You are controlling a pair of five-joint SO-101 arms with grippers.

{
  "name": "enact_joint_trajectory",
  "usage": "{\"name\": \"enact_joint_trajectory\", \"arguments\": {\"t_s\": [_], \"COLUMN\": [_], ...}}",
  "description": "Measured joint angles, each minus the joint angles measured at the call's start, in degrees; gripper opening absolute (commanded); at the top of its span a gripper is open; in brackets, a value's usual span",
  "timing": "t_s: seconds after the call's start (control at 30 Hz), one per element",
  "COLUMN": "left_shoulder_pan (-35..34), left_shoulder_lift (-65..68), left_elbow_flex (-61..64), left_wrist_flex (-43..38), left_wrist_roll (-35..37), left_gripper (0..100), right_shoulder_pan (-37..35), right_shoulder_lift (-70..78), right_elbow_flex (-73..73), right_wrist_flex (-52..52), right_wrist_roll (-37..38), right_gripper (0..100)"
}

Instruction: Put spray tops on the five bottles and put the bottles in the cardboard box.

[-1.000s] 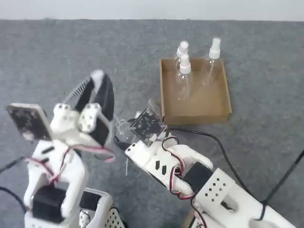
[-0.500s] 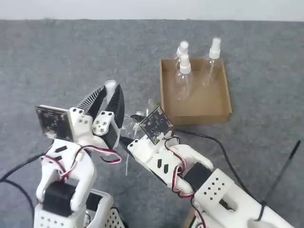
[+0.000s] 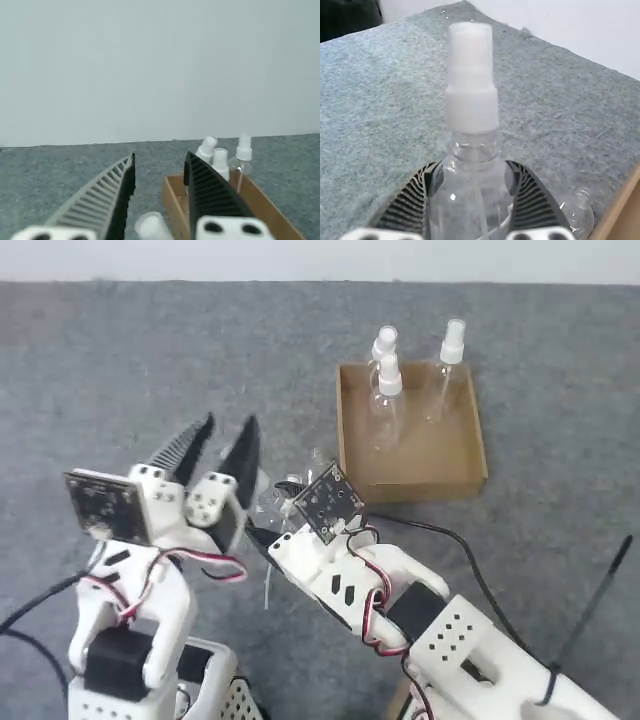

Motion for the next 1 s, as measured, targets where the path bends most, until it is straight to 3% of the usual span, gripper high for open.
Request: {"name": "enact_joint_trajectory", "arguments": {"t_s": [0.17,0.3,0.57,0.87,1.0], "left_shoulder_pan": [-6.86,-7.38,0.35,2.2,4.57], "left_shoulder_lift": [5.36,11.52,12.92,12.92,12.84], "left_elbow_flex": [0.0,0.0,3.16,2.81,-1.14], "left_wrist_flex": [-2.73,-2.81,-2.81,-2.64,1.67], "left_wrist_roll": [-0.35,-0.44,-4.04,-5.1,-5.71], "left_gripper": [11,11,10,10,10], "right_shoulder_pan": [0.0,0.0,0.18,0.18,0.18], "right_shoulder_lift": [0.0,0.0,0.0,0.0,0.0], "right_elbow_flex": [0.0,0.0,0.0,0.0,0.0], "right_wrist_flex": [0.0,0.0,0.0,0.0,0.0], "right_wrist_roll": [0.0,0.0,0.0,0.0,0.0], "right_gripper": [0.6,0.6,0.6,0.6,0.6]}}
